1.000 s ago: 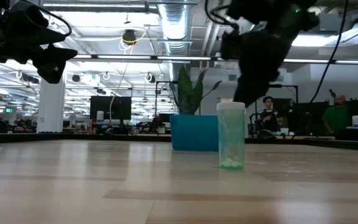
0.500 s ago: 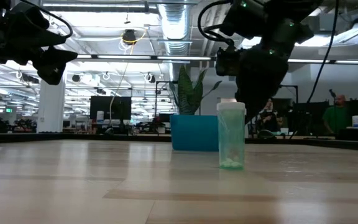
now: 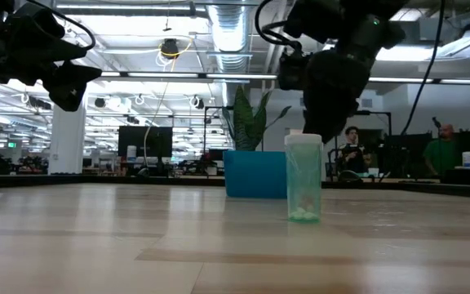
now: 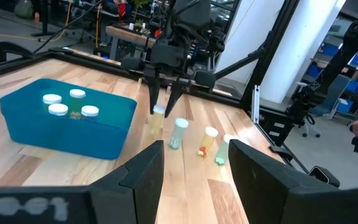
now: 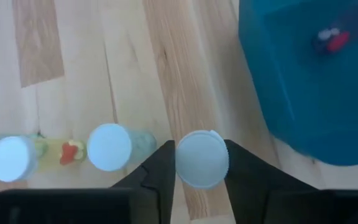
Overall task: Pick and place pill bottles into a basket
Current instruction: Put the yellow pill bottle into the blue bin
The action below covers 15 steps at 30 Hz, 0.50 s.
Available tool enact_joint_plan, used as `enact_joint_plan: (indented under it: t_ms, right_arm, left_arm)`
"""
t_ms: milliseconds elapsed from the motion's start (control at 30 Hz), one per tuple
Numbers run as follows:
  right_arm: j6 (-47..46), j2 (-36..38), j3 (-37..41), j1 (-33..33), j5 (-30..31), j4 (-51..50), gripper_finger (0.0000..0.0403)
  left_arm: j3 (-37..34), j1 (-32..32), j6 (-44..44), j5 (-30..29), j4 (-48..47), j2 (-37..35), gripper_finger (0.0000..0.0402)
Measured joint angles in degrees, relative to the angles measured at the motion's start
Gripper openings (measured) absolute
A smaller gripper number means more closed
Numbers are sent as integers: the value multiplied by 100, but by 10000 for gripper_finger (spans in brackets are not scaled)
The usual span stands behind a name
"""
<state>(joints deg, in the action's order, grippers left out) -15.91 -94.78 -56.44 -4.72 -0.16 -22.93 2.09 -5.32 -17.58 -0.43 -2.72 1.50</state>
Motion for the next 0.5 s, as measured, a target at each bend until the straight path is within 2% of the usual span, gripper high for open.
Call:
enact_joint_plan:
  t_ms: [267, 500]
  right_arm:
    - [561, 0, -908, 1, 5, -1095, 130]
    - [1062, 2, -1618, 214, 50, -1308, 110]
  left_arm:
    - [0, 0, -1, 0, -1, 0, 170]
    - [0, 1, 0, 2, -1, 0, 170]
